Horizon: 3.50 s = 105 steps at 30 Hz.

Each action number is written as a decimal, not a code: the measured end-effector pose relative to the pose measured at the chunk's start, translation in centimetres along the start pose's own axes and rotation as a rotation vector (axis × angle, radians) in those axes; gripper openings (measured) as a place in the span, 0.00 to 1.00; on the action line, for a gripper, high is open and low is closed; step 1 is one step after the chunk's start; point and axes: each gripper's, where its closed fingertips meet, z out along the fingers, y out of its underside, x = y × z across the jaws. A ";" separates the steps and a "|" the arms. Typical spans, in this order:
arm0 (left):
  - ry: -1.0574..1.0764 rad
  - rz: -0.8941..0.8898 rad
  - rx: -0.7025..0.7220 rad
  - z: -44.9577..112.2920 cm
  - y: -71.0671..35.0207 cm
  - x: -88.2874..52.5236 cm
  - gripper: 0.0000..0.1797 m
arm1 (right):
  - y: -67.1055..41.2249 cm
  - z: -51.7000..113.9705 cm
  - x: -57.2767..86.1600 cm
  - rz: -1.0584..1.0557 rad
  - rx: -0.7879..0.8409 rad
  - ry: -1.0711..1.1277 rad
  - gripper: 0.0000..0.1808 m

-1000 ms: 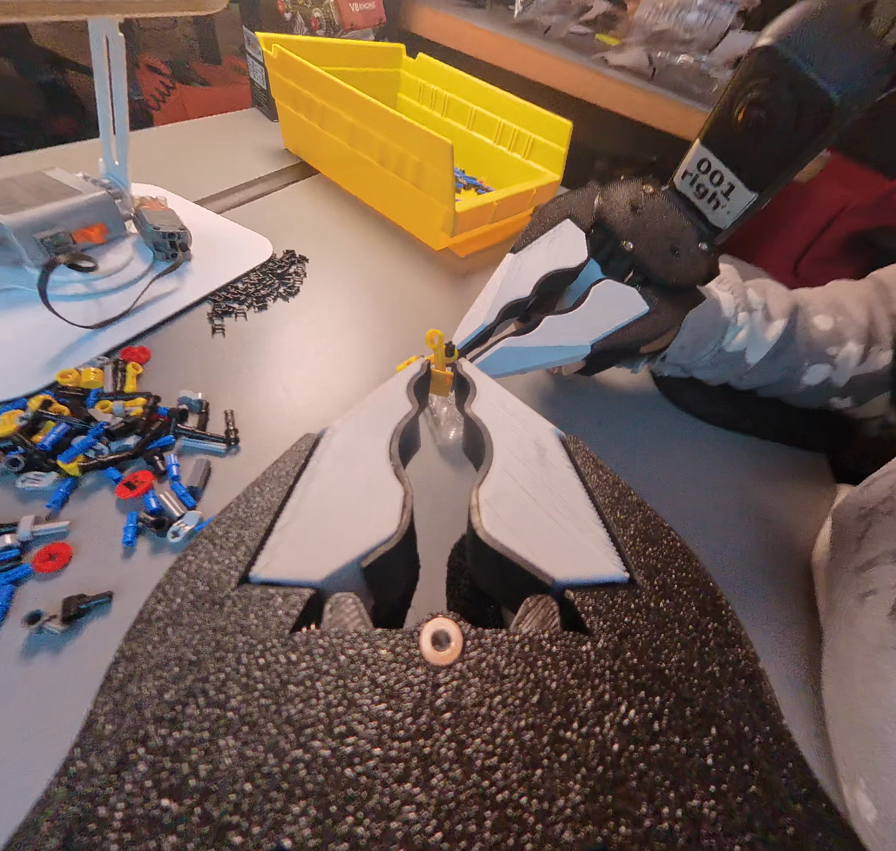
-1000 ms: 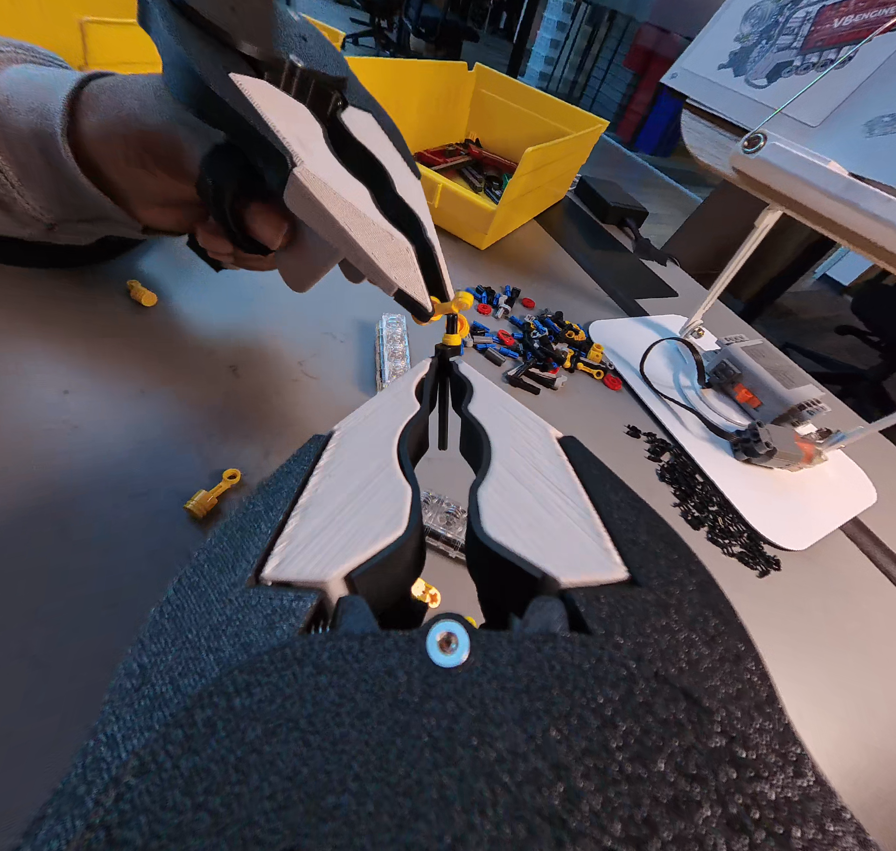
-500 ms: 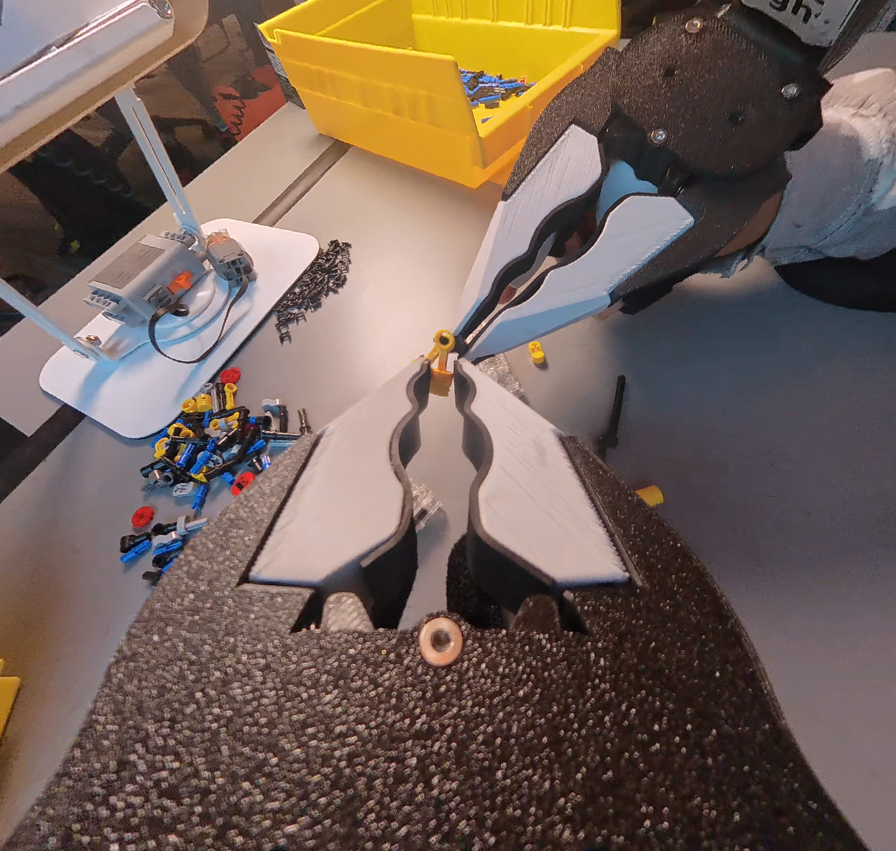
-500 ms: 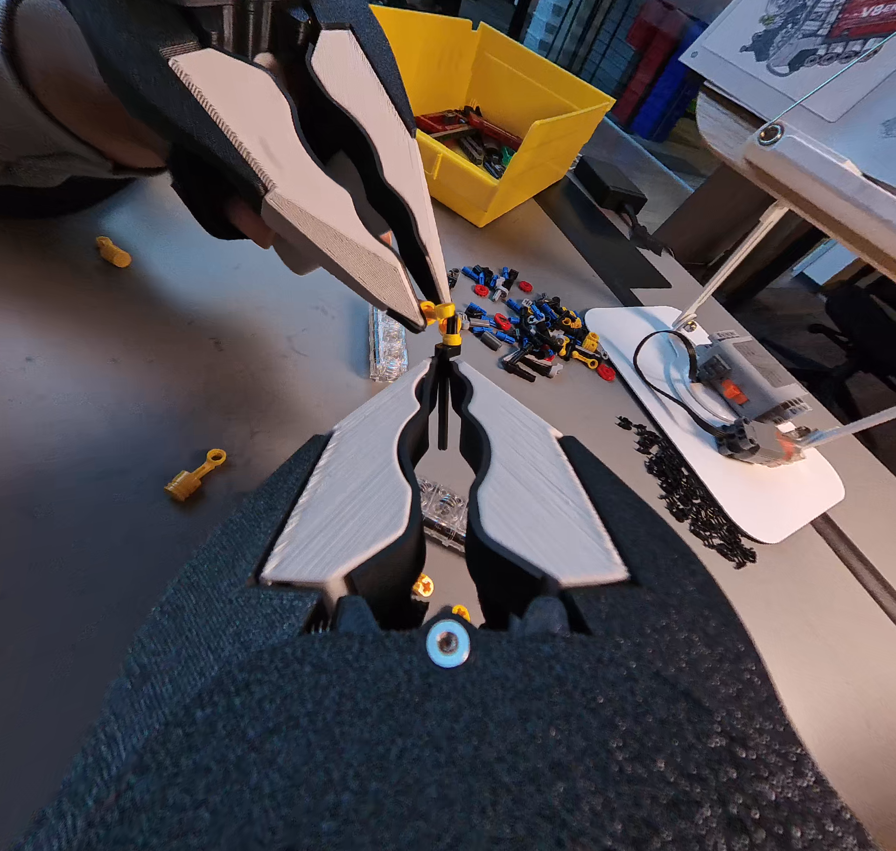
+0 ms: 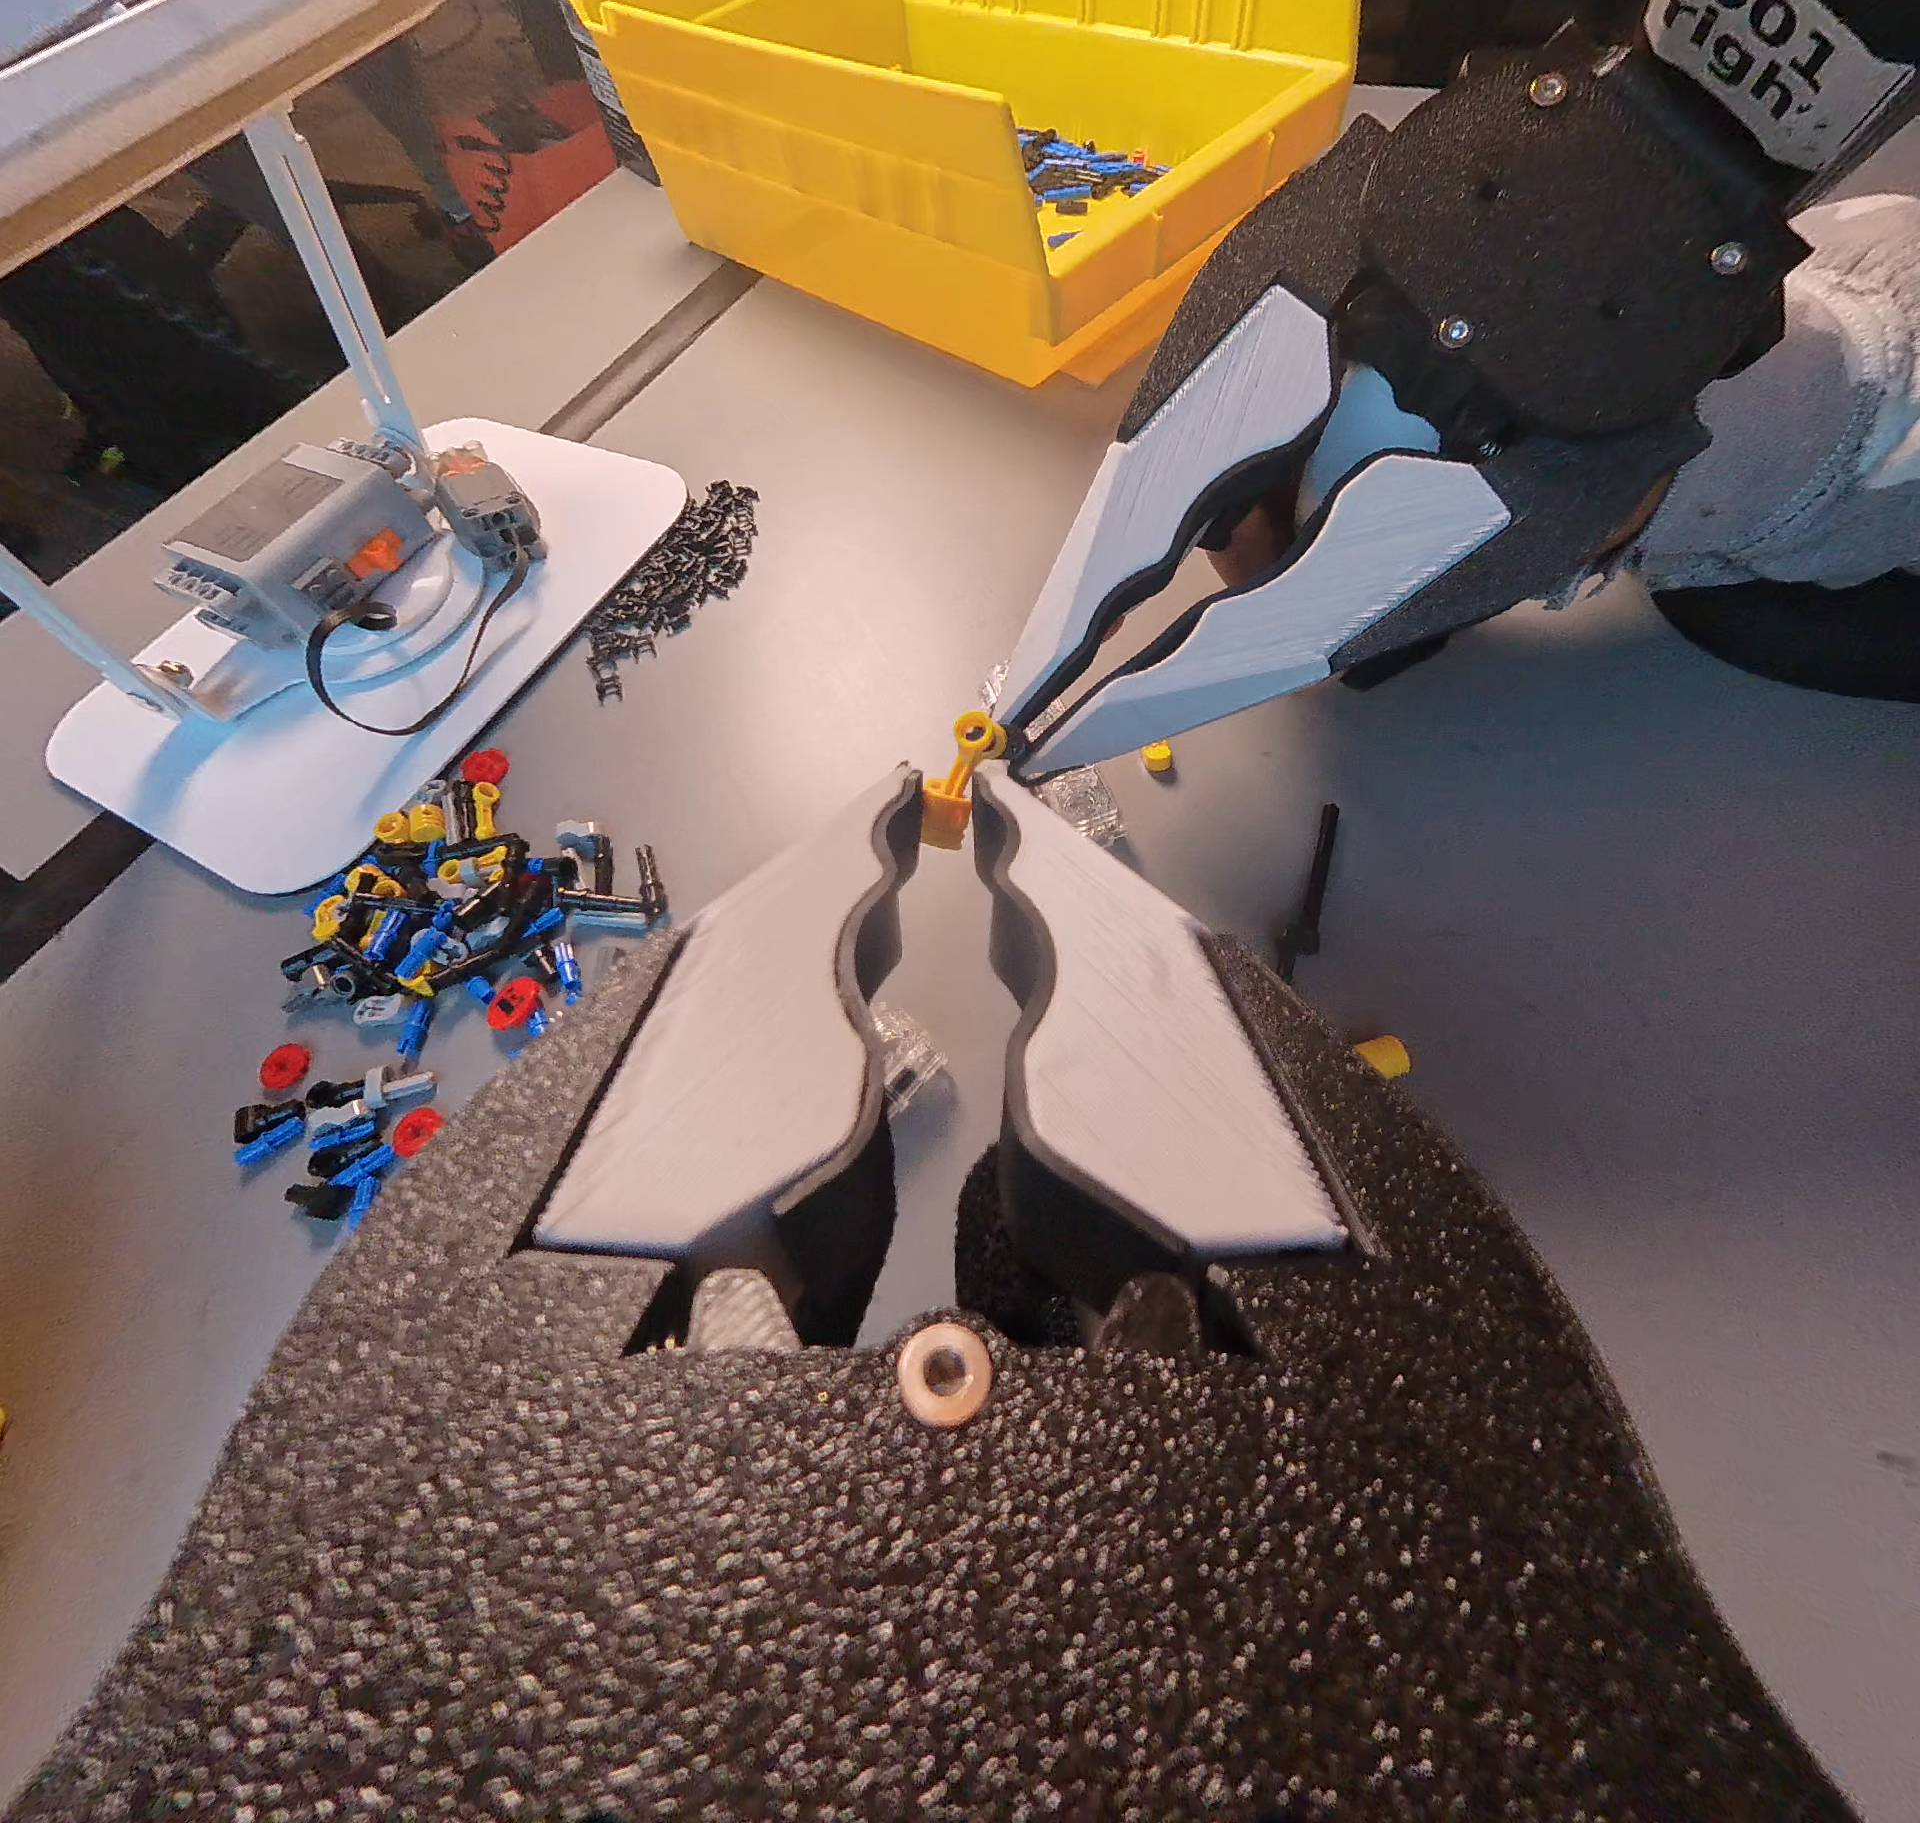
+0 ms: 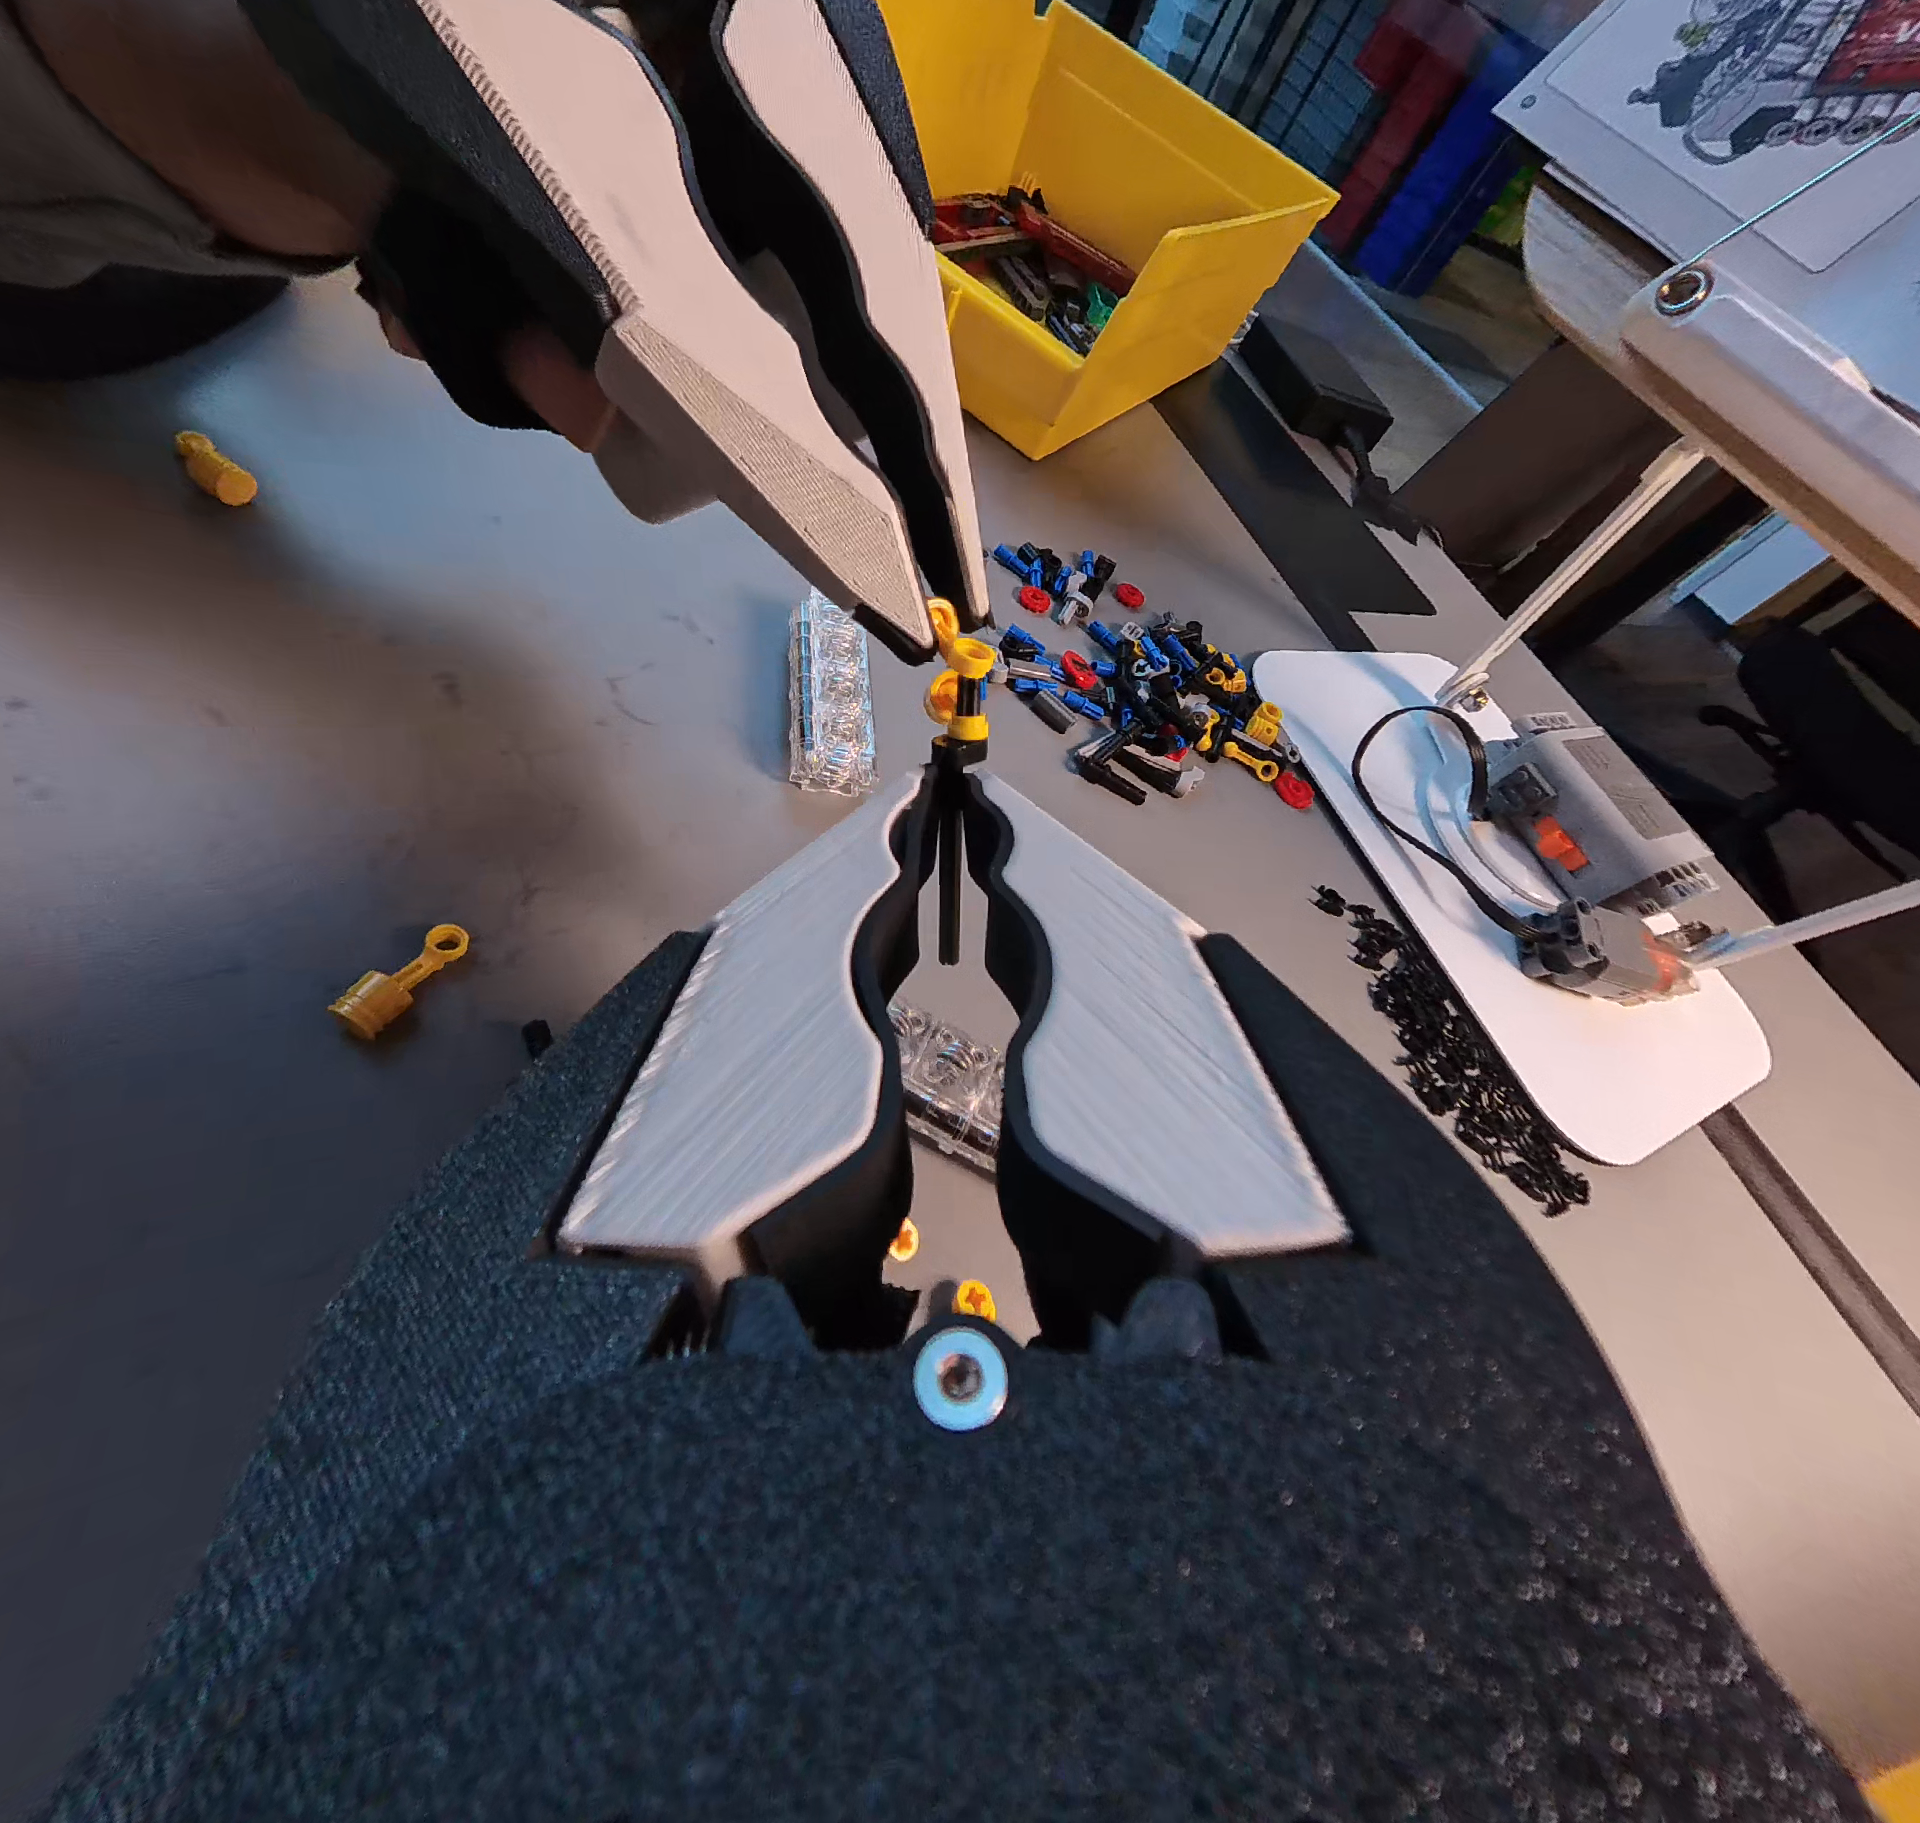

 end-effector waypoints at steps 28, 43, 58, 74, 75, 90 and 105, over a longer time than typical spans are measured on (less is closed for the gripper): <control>-0.107 0.283 -0.152 0.6 1.7 0.3 0.04 | 0.4 0.3 -0.6 -0.042 -0.033 -0.014 0.02; 0.014 0.093 -0.070 0.4 0.8 1.1 0.09 | 0.4 0.5 -0.5 0.024 -0.023 -0.014 0.02; 0.094 -0.061 0.007 0.0 0.0 1.1 0.00 | 0.0 0.6 -1.0 -0.074 -0.024 0.002 0.02; 0.208 -0.137 0.069 -1.1 -0.9 1.4 0.02 | -1.6 0.0 -1.0 -0.177 0.033 0.054 0.02; 0.210 -0.130 0.065 -1.1 -0.9 1.5 0.02 | -1.7 -0.1 -1.0 -0.193 0.034 0.058 0.02; 0.136 0.188 -0.018 -1.1 0.3 2.4 0.02 | -1.4 -0.3 -2.2 -0.374 -0.031 0.039 0.01; 0.250 0.095 0.121 -1.6 -0.5 2.6 0.02 | -2.5 -0.9 -2.0 -0.552 -0.047 0.119 0.01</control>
